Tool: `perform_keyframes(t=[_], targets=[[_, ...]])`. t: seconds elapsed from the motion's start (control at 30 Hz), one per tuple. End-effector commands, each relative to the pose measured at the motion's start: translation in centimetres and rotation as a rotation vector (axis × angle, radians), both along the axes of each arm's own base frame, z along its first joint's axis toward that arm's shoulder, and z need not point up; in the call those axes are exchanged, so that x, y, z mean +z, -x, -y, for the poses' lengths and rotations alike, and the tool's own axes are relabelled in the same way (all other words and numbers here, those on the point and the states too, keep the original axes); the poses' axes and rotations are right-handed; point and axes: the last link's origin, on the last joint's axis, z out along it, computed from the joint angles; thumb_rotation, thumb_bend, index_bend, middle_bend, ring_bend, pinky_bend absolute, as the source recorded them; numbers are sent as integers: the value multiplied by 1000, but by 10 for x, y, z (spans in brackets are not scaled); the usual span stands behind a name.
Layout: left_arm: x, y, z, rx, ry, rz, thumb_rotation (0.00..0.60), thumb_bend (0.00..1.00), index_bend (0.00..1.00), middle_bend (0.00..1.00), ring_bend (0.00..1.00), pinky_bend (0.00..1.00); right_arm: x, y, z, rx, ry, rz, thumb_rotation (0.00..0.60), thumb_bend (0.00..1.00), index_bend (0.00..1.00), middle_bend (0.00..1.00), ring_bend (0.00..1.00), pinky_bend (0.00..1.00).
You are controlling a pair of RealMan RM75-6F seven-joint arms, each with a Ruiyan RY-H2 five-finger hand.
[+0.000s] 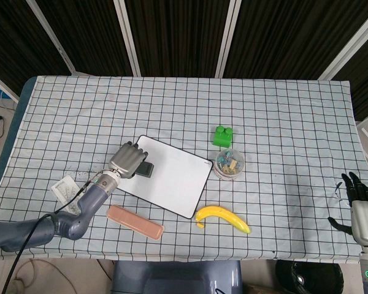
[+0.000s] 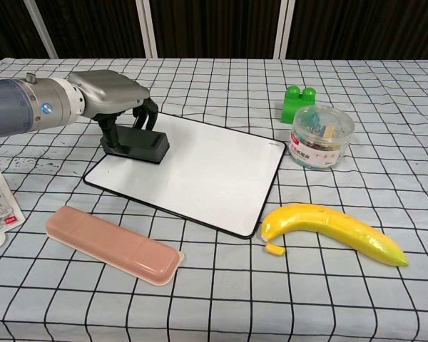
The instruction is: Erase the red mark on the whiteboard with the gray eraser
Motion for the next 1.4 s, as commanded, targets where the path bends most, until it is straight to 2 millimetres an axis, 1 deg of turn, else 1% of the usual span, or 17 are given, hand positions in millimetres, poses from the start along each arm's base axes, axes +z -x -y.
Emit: perform_keyframes(t=[0.03,0.37,0.53,0.73,0.9,1.1,1.17,1.23,1.33,1.4], targets=[[-4,-1,-2,-9,-5,5,600,277,467,491,277,330,0,0,0,-1,0,1,600,30,0,84,168,183],[-14,-7,-20,-15,-40,-2,600,277,469,493,277,330,1,1,0,-3,0,2,600,30,0,84,168,183],[-16,-12,-29,-14,-60,8,600,277,470,496,278,330,0,1,0,-4,-3,2,600,29,0,84,168,183],[-18,-14,-39,15,-68,24,600,277,471,496,277,330,0,1,0,-6,-3,4,600,30,0,84,168,183],[-19,-17,-42,11,-68,20,600,277,472,497,277,330,1,1,-1,-6,-2,2,600,29,0,84,168,183],[-7,-15,-43,16,-87,39,600,277,471,496,277,330,2,1,-1,-4,2,3,600,30,0,84,168,183],[3,-14,-43,11,-99,43,600,277,472,496,277,330,2,1,-1,-4,2,4,600,31,0,84,168,183],[13,-13,-42,-12,-108,29,600,277,473,497,277,330,2,1,-1,-2,1,4,600,31,0,84,168,183],[37,-7,-37,-64,-122,-25,600,277,471,497,277,330,1,0,-1,1,0,3,600,30,0,84,168,183],[54,2,-33,-80,-133,-67,600,277,471,496,278,330,1,0,-1,2,2,3,600,30,0,84,168,183]])
